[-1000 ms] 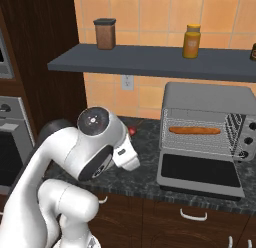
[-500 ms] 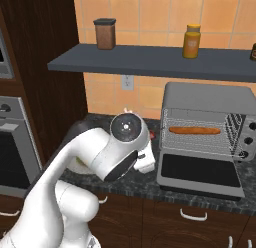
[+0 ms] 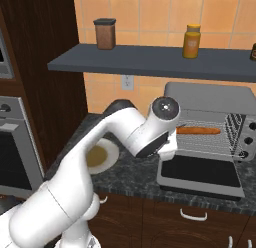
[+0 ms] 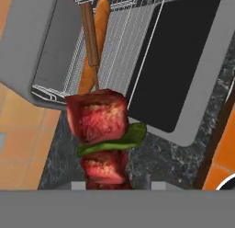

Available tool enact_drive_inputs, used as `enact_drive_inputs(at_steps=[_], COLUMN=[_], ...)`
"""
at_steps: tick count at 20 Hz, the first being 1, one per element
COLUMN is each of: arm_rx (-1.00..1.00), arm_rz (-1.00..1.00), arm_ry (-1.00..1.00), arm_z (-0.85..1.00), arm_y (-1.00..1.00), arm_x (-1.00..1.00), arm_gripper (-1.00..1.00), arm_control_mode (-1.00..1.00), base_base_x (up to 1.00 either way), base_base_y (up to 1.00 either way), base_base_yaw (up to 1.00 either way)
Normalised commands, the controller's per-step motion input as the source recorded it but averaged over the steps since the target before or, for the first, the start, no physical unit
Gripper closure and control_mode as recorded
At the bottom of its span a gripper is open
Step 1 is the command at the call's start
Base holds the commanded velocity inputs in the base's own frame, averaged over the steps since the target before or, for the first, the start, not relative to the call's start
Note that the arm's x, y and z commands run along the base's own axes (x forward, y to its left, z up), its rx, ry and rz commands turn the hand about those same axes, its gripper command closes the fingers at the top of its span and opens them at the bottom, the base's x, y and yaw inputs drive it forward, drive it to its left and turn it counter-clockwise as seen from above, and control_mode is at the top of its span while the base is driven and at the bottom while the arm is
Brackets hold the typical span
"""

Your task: Pick up the kebab skewer and baguette bread, and place them inside the toaster oven. Close the toaster oven door and start by setting the timer.

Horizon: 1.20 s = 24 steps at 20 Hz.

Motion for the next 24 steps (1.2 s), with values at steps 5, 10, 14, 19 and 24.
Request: enact_drive_inputs(at_steps=[5,10,14,19,24], arm_rx=[0.03,0.01,0.01,0.04,0.09], arm_rz=[0.01,0.00,0.00,0.00,0.00], arm_ry=[0.03,0.01,0.01,0.00,0.00], arm_z=[-0.11,-0.24,-0.27,-0.34,-0.08], arm_y=[-0.23,-0.09,-0.03,-0.21,-0.40], arm_x=[0.34,0.32,0.28,0.31,0.38], arm_gripper=[1.00,1.00,1.00,1.00,1.00], arm_control_mode=[-1.00,-1.00,-1.00,-1.00,-1.00], base_base_x=[0.00,0.00,0.00,0.00,0.00], base_base_y=[0.00,0.00,0.00,0.00,0.00], base_base_yaw=[0.00,0.00,0.00,0.00,0.00])
